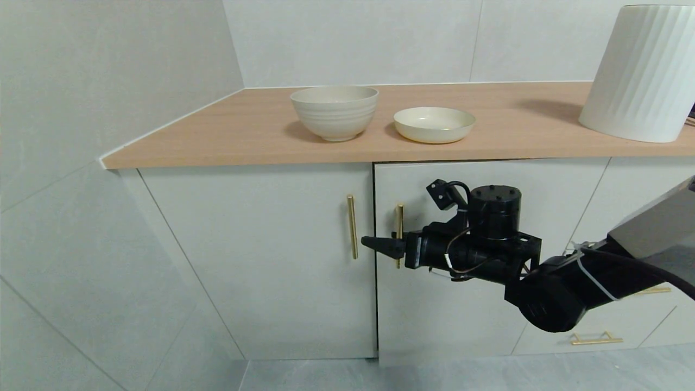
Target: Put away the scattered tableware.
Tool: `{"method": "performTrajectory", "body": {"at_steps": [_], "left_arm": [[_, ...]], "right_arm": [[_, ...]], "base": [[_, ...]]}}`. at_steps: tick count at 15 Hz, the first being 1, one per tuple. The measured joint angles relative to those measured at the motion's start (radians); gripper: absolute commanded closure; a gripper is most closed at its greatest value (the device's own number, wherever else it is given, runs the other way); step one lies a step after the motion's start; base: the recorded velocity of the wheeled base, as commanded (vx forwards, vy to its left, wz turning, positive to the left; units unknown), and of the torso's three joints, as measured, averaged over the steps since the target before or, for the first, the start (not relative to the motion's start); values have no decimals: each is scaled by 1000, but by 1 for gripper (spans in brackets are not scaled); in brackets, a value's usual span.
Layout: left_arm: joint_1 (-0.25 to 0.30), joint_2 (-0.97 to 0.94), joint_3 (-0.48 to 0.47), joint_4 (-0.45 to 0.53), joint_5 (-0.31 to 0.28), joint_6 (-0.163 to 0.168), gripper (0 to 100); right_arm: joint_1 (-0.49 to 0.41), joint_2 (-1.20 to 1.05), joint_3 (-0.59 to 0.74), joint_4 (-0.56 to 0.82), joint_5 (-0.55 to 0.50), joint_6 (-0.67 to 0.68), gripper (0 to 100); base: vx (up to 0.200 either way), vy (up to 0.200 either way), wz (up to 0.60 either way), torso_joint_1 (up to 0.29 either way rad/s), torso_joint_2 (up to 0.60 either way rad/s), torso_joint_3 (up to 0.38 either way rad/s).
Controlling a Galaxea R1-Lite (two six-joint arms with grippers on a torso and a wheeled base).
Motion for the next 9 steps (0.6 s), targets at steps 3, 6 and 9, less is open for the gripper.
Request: {"method": "performTrajectory", "body": {"at_steps": [3, 6, 9], "left_arm": [[0, 0, 0, 0, 0, 0, 0], [0, 0, 0, 0, 0, 0, 0], [0, 0, 0, 0, 0, 0, 0]], "right_arm": [[2, -48, 50, 6, 41, 0, 0], [3, -143, 153, 1, 51, -1, 0], [3, -260, 301, -1, 102, -2, 0]], "base": [[0, 0, 0, 0, 0, 0], [0, 0, 0, 0, 0, 0], [0, 0, 0, 0, 0, 0]]}}
